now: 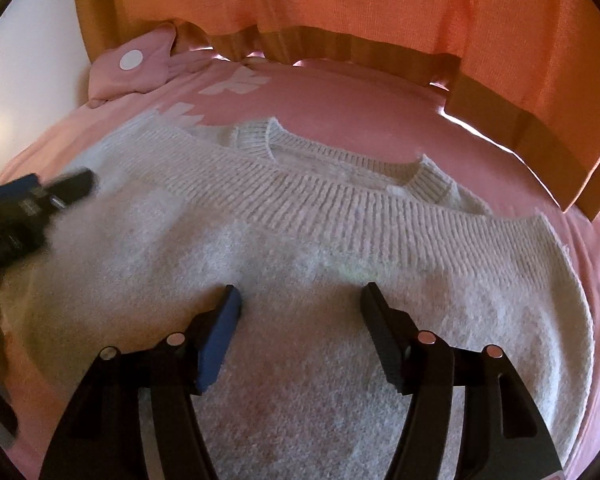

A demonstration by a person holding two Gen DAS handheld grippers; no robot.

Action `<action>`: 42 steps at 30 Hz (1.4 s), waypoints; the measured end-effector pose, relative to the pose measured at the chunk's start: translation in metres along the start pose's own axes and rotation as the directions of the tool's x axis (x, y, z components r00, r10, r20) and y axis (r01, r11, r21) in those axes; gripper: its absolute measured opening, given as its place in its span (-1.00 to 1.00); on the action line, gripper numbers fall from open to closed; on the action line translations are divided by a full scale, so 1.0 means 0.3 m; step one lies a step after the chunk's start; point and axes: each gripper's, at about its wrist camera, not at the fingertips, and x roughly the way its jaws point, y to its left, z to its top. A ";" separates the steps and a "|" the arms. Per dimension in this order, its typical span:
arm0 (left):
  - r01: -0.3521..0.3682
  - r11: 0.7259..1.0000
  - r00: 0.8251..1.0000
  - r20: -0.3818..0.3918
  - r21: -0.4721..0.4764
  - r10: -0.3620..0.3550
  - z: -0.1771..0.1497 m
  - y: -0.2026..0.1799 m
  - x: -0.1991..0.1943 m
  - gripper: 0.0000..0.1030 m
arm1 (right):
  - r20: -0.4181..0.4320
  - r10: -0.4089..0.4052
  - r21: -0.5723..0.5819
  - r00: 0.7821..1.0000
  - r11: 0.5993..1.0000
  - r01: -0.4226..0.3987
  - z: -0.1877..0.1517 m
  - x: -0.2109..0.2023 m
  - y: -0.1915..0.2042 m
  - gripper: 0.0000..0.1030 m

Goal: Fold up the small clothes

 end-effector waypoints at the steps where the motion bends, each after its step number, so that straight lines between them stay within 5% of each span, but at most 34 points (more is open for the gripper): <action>1: -0.007 0.999 1.000 -0.006 -0.052 0.007 0.005 0.056 -0.002 0.84 | -0.001 0.001 -0.002 1.000 1.000 -0.001 0.002 0.003 -0.003 0.21; 6: -0.039 0.981 0.998 -0.061 -0.190 0.028 -0.004 0.217 0.032 0.84 | -0.001 0.002 -0.001 1.000 1.000 -0.002 0.002 0.004 -0.001 0.22; 11: 0.038 0.923 0.976 -0.183 -0.384 -0.116 -0.059 0.306 0.141 0.84 | -0.001 0.005 0.002 1.000 1.000 -0.005 0.002 0.005 -0.003 0.23; 13: 0.051 0.902 0.975 -0.175 -0.429 -0.138 -0.080 0.319 0.155 0.86 | -0.003 0.009 0.007 1.000 1.000 -0.009 0.002 0.007 -0.006 0.23; 18: 0.064 0.915 0.975 -0.169 -0.399 -0.142 -0.086 0.293 0.150 0.81 | -0.004 0.012 0.013 1.000 1.000 -0.012 0.002 0.009 -0.007 0.24; 20: 0.098 0.911 0.975 -0.146 -0.400 -0.169 -0.083 0.298 0.142 0.37 | -0.006 0.014 0.013 1.000 1.000 -0.014 0.003 0.009 -0.008 0.24; 21: 0.148 0.905 0.968 -0.128 -0.400 -0.215 -0.075 0.298 0.142 -0.15 | -0.008 0.016 0.017 1.000 1.000 -0.016 0.004 0.010 -0.008 0.24; 24: 0.185 0.911 0.967 -0.099 -0.369 -0.236 -0.051 0.273 0.106 -0.68 | -0.013 0.025 0.027 1.000 0.999 -0.025 0.007 0.009 -0.015 0.25; 29: 0.294 0.927 0.952 -0.008 -0.233 -0.305 0.018 0.140 -0.048 -0.73 | -0.025 0.047 0.042 0.999 0.998 -0.046 0.016 0.005 -0.027 0.26; 35: 0.436 0.897 0.900 0.054 -0.075 -0.433 0.074 -0.138 -0.218 -0.74 | 0.034 0.080 0.200 0.996 0.976 -0.086 0.037 -0.066 -0.171 0.28; 42: 0.566 0.824 0.824 -0.062 0.035 -0.563 0.010 -0.515 -0.198 -1.00 | 0.097 0.050 0.535 0.994 0.839 -0.095 -0.034 -0.142 -0.524 0.33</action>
